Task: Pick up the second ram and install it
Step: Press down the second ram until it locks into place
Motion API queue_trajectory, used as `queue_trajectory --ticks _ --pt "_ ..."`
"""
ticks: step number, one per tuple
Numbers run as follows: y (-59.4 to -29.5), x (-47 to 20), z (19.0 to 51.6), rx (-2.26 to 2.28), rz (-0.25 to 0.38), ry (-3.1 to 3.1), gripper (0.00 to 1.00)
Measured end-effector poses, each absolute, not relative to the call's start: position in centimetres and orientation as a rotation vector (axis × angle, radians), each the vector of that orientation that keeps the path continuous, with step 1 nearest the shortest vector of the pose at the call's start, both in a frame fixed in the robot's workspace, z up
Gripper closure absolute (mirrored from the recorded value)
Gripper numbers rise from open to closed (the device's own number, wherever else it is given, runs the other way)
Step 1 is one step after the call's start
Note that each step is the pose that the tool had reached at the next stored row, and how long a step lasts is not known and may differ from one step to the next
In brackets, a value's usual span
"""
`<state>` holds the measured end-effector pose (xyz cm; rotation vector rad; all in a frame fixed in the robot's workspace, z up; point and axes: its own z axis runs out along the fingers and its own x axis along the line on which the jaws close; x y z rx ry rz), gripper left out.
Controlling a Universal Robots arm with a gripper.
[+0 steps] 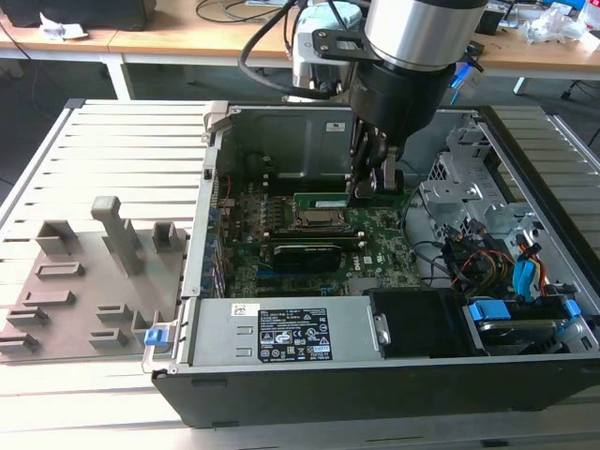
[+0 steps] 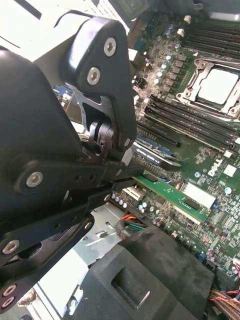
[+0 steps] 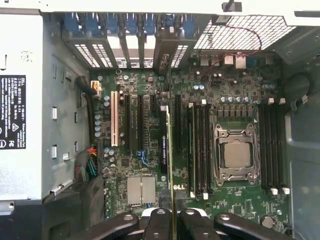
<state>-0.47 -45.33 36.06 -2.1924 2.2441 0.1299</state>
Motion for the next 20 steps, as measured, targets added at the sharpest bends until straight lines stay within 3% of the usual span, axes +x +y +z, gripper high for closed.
queue_trajectory --ticks 20 --pt "-45.3 -0.5 32.9 -2.192 0.130 2.244 0.86"
